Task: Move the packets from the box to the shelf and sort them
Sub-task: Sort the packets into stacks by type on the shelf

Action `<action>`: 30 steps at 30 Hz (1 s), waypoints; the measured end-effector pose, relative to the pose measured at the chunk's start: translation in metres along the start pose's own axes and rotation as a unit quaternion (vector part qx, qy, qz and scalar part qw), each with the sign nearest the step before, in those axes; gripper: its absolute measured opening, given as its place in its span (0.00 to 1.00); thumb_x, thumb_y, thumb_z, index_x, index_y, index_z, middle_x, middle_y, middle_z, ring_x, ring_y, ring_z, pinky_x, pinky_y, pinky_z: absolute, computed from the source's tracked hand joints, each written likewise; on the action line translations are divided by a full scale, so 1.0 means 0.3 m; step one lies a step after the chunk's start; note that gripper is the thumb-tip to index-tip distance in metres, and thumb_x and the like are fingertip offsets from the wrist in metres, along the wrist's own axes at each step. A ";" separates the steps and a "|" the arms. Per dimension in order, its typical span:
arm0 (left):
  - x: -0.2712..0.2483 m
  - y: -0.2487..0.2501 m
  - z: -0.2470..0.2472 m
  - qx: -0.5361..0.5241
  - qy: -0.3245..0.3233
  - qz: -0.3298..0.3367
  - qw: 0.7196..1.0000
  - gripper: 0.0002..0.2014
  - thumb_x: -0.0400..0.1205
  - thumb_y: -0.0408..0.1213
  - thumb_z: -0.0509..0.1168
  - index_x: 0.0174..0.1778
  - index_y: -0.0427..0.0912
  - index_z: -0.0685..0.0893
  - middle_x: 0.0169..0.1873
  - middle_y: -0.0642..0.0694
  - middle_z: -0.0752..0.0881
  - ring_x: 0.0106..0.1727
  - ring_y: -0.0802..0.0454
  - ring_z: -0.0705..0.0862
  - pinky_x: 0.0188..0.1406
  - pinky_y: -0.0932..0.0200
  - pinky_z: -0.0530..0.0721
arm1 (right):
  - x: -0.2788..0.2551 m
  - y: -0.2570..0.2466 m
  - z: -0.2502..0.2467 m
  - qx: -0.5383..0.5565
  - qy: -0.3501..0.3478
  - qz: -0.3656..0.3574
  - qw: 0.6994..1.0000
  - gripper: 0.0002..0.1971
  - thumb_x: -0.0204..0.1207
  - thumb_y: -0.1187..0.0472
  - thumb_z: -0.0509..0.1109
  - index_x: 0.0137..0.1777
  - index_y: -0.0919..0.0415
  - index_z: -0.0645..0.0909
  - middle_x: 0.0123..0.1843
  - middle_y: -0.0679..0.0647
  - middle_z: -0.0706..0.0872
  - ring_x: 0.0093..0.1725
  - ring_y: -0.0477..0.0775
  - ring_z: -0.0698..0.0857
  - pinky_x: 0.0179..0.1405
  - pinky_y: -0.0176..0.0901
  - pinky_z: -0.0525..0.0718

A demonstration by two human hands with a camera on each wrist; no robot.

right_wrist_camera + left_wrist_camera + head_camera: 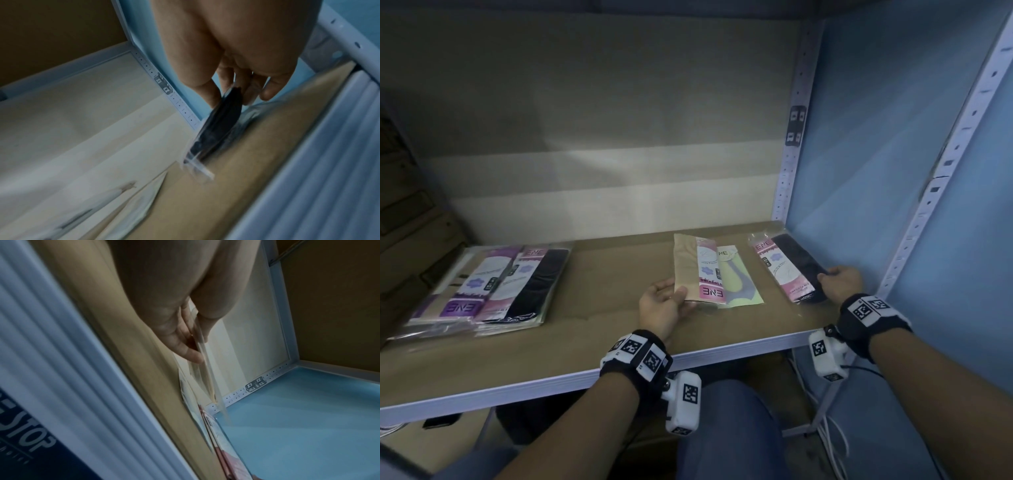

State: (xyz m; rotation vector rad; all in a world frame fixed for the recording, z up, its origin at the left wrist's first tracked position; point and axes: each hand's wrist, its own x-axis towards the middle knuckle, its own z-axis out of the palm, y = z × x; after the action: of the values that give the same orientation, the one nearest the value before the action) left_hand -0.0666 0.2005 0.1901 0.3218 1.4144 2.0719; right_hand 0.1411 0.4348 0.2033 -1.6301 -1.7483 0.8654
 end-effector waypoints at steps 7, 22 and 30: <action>-0.004 0.002 0.019 0.009 -0.006 -0.005 1.000 0.14 0.79 0.21 0.66 0.59 0.33 0.75 0.46 0.39 0.85 0.42 0.44 0.88 0.34 0.59 0.91 | -0.049 -0.008 -0.001 -0.061 0.051 -0.022 0.997 0.15 0.72 0.61 0.68 0.57 0.62 0.86 0.55 0.64 0.88 0.59 0.67 0.84 0.60 0.49 0.81; -0.093 0.078 0.079 -0.045 -0.043 0.002 0.998 0.09 0.79 0.20 0.65 0.52 0.33 0.75 0.47 0.37 0.85 0.45 0.41 0.88 0.37 0.57 0.91 | -0.374 -0.238 0.091 0.273 -0.300 -0.046 0.913 0.13 0.76 0.61 0.72 0.57 0.68 0.81 0.53 0.63 0.88 0.44 0.56 0.88 0.42 0.47 0.89; -0.076 0.091 0.032 0.111 -0.029 0.008 0.993 0.17 0.73 0.29 0.74 0.54 0.41 0.76 0.56 0.38 0.84 0.56 0.40 0.85 0.60 0.40 0.84 | -0.421 -0.249 0.089 0.330 -0.298 -0.018 0.895 0.12 0.77 0.75 0.66 0.59 0.67 0.79 0.53 0.62 0.87 0.45 0.57 0.88 0.42 0.47 0.90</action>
State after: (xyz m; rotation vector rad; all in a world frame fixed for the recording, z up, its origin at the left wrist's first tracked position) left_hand -0.0528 0.1874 0.2217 0.4823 1.6140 1.9049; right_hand 0.0839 0.3043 0.2472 -0.9203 -1.5566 1.8412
